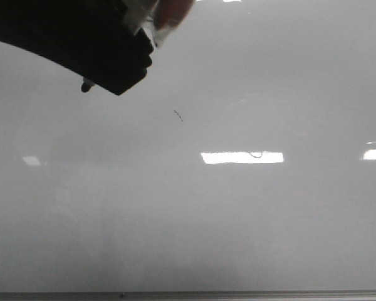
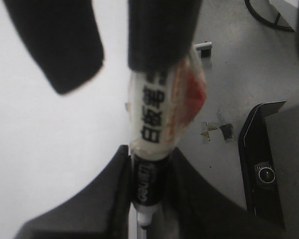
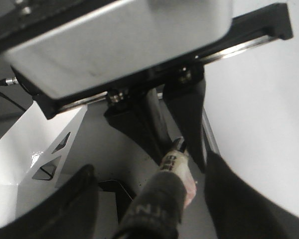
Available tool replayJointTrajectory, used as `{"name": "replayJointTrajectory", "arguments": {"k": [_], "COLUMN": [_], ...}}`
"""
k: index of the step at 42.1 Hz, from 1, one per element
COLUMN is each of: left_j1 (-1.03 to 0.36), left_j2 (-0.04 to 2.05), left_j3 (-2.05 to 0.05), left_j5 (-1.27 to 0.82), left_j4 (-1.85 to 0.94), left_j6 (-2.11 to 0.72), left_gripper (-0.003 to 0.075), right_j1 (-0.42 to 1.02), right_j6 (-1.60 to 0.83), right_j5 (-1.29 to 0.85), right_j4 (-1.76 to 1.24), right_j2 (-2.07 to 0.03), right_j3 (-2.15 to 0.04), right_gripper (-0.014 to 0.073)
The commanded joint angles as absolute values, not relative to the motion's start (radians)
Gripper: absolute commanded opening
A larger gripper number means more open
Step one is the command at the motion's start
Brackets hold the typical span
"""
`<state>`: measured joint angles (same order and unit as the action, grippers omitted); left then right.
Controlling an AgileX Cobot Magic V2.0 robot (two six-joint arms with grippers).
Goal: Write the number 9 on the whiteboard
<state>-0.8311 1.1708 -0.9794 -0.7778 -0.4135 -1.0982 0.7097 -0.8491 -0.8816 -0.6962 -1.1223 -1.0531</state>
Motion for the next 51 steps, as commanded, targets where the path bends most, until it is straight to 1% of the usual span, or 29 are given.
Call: {"name": "replayJointTrajectory", "arguments": {"k": [1, 7, 10, 11, 13, 15, 16, 18, 19, 20, 21, 22, 24, 26, 27, 31, 35, 37, 41, 44, 46, 47, 51], "left_j1": [-0.839, -0.839, -0.839, -0.839, -0.839, -0.839, -0.839, -0.839, -0.839, -0.839, -0.839, -0.837, -0.837, -0.837, -0.837, -0.826, -0.752, -0.700, -0.605, -0.548, -0.526, -0.518, -0.512], "left_j2": [1.153, 1.153, 1.153, 1.153, 1.153, 1.153, 1.153, 1.153, 1.153, 1.153, 1.153, 1.153, 1.153, 1.147, 1.144, 1.103, 1.005, 0.931, 0.764, 0.628, 0.546, 0.510, 0.401], "left_j3": [-1.013, -1.013, -1.013, -1.013, -1.013, -1.013, -1.013, -1.013, -1.013, -1.013, -1.013, -1.013, -1.013, -1.013, -1.013, -1.003, -0.947, -0.892, -0.750, -0.638, -0.574, -0.545, -0.469], "left_j5": [-0.720, -0.720, -0.720, -0.720, -0.718, -0.707, -0.707, -0.700, -0.691, -0.680, -0.675, -0.659, -0.640, -0.631, -0.628, -0.642, -0.644, -0.615, -0.533, -0.495, -0.476, -0.463, -0.401], "left_j4": [-0.446, -0.446, -0.446, -0.446, -0.446, -0.446, -0.446, -0.446, -0.446, -0.446, -0.446, -0.446, -0.446, -0.446, -0.439, -0.350, -0.330, -0.355, -0.435, -0.513, -0.559, -0.581, -0.654], "left_j6": [-1.097, -1.097, -1.097, -1.097, -1.097, -1.090, -1.082, -1.062, -1.054, -1.029, -1.009, -0.978, -0.932, -0.911, -0.892, -0.752, -0.675, -0.648, -0.613, -0.613, -0.613, -0.613, -0.613], "left_gripper": [0.0041, 0.0041, 0.0041, 0.0041, 0.0042, 0.0061, 0.0089, 0.0192, 0.0259, 0.0354, 0.0413, 0.0508, 0.0638, 0.0696, 0.0701, 0.0652, 0.0551, 0.0468, 0.0258, 0.0096, 0.0000, -0.0017, -0.0019], "right_j1": [0.712, 0.712, 0.712, 0.712, 0.712, 0.712, 0.712, 0.711, 0.710, 0.710, 0.710, 0.710, 0.709, 0.699, 0.687, 0.617, 0.515, 0.459, 0.376, 0.361, 0.361, 0.361, 0.361], "right_j6": [-0.861, -0.861, -0.861, -0.861, -0.861, -0.861, -0.861, -0.861, -0.861, -0.861, -0.861, -0.861, -0.861, -0.861, -0.860, -0.860, -0.860, -0.851, -0.818, -0.818, -0.818, -0.818, -0.818], "right_j5": [-0.838, -0.838, -0.840, -0.840, -0.839, -0.840, -0.841, -0.841, -0.841, -0.837, -0.835, -0.833, -0.829, -0.831, -0.835, -0.861, -0.845, -0.810, -0.677, -0.578, -0.559, -0.559, -0.557], "right_j4": [-0.742, -0.742, -0.742, -0.742, -0.742, -0.739, -0.735, -0.728, -0.723, -0.714, -0.709, -0.702, -0.681, -0.667, -0.664, -0.664, -0.666, -0.675, -0.769, -0.866, -0.913, -0.925, -0.937], "right_j2": [-1.138, -1.150, -1.150, -1.150, -1.150, -1.150, -1.150, -1.150, -1.150, -1.150, -1.150, -1.150, -1.150, -1.150, -1.147, -1.117, -1.063, -1.033, -0.992, -0.985, -0.994, -0.998, -1.005], "right_j3": [-1.090, -1.091, -1.098, -1.100, -1.102, -1.102, -1.102, -1.102, -1.102, -1.102, -1.102, -1.102, -1.102, -1.102, -1.102, -1.097, -1.058, -1.022, -0.942, -0.904, -0.900, -0.900, -0.900], "right_gripper": [0.0338, 0.0181, 0.0073, 0.0056, -0.0009, -0.0073, -0.0065, -0.0060, -0.0060, -0.0060, -0.0060, -0.0060, -0.0060, -0.0060, -0.0060, -0.0060, -0.0060, -0.0060, -0.0060, -0.0060, -0.0060, -0.0060, -0.0060]}}
